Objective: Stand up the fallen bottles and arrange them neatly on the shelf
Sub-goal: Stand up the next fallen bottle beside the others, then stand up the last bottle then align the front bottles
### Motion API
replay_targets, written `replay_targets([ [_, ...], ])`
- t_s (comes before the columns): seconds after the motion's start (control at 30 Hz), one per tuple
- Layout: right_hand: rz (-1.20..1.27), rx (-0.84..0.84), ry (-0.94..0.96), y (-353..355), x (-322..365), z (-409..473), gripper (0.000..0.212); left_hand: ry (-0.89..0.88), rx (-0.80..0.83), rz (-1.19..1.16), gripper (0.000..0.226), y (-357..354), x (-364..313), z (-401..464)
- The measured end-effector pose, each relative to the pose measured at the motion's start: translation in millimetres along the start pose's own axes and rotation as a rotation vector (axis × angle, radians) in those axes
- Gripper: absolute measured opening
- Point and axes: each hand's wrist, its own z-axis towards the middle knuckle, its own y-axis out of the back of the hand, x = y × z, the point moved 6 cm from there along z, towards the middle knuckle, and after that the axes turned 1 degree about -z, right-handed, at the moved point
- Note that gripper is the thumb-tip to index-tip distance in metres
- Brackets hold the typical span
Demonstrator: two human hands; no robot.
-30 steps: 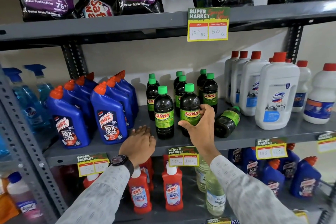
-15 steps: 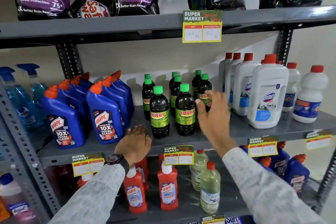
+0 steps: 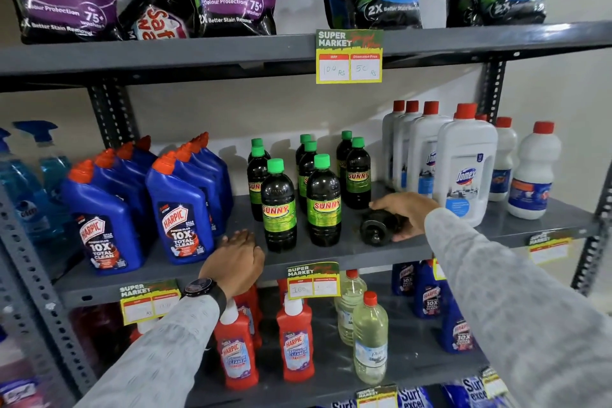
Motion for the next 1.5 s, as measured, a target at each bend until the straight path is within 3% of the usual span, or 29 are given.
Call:
replay_targets([
  [0.13,-0.021,-0.003,0.053,11.1,8.5,-9.5,0.044,-0.005,0.013,0.026,0.061,-1.5,-4.2,1.6],
  [0.23,0.046,-0.095,0.256,24.0,35.3,-28.1,0.042,-0.014,0.026,0.018,0.062,-3.1,-3.7,1.7],
  [0.33,0.182,-0.232,0.489,26.5,58.0,-46.4,0.058,-0.011,0.008,0.007,0.062,-1.6,1.4,2.1],
  [0.4,0.131,-0.385,0.652,23.8,59.4,-60.9,0.076,0.002,0.027,-0.007,0.063,-2.5,1.5,1.5],
  [0.53,0.088,-0.489,0.872,3.6,37.3,-70.2,0.076,0.01,0.026,0.013,0.062,-4.7,0.3,1.7],
  [1.03,-0.072,-0.51,0.754,-23.9,-1.8,-43.0,0.082,0.005,-0.003,-0.017,0.062,-3.6,0.3,1.9],
  [1.1,-0.025,-0.457,0.781,-23.6,-2.4,-39.0,0.087,0.007,-0.005,-0.012,0.062,-2.9,0.6,1.3],
  [1.23,0.245,-0.091,0.752,-21.1,-9.5,-18.9,0.087,0.006,-0.001,-0.014,0.063,-2.9,0.0,1.5],
  [1.3,0.291,0.01,0.745,-19.6,-10.5,-11.8,0.081,0.004,-0.002,-0.012,0.063,-3.3,0.5,1.9],
  [1.5,0.274,-0.075,0.659,-20.2,-17.9,-5.6,0.071,0.014,0.006,-0.016,0.063,-3.4,1.0,1.2],
])
